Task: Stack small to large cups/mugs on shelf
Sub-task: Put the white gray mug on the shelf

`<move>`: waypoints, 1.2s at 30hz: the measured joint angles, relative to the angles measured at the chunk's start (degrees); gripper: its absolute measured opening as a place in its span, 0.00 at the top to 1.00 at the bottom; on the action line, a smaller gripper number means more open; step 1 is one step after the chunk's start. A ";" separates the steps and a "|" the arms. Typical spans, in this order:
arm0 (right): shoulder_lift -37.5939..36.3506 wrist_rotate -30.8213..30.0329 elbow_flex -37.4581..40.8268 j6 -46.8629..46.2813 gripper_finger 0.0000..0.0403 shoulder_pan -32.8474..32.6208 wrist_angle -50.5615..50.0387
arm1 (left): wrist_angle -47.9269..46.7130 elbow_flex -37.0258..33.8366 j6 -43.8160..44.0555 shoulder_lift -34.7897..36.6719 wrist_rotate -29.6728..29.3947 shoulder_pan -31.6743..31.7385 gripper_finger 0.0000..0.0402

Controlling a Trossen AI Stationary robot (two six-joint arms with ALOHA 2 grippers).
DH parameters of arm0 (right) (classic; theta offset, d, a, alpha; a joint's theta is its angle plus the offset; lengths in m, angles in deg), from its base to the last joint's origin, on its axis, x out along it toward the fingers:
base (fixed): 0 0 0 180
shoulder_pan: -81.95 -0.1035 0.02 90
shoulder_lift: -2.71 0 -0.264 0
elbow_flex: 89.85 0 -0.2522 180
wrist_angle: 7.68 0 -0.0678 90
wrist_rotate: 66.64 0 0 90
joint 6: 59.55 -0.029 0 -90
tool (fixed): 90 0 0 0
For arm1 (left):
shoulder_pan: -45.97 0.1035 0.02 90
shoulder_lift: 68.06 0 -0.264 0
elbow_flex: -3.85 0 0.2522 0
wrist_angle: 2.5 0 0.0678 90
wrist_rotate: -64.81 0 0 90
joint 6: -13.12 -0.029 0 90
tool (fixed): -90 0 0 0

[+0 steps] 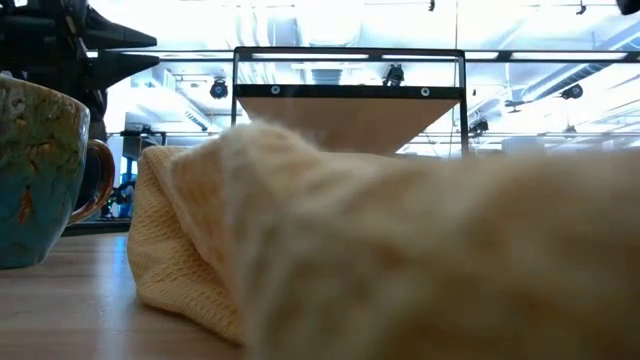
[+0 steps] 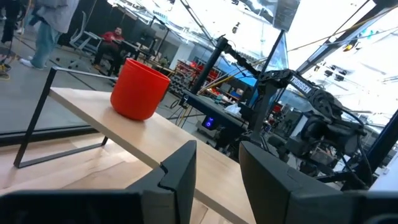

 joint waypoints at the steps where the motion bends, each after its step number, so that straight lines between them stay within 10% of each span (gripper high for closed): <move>1: -0.21 -0.03 0.33 0.04 0.52 0.03 -0.03 | -0.01 -0.01 0.00 0.00 -0.01 0.00 0.73; 36: 1.72 0.68 9.15 2.59 0.67 4.62 10.20 | 0.02 -0.17 -0.02 0.00 -3.37 -0.02 0.73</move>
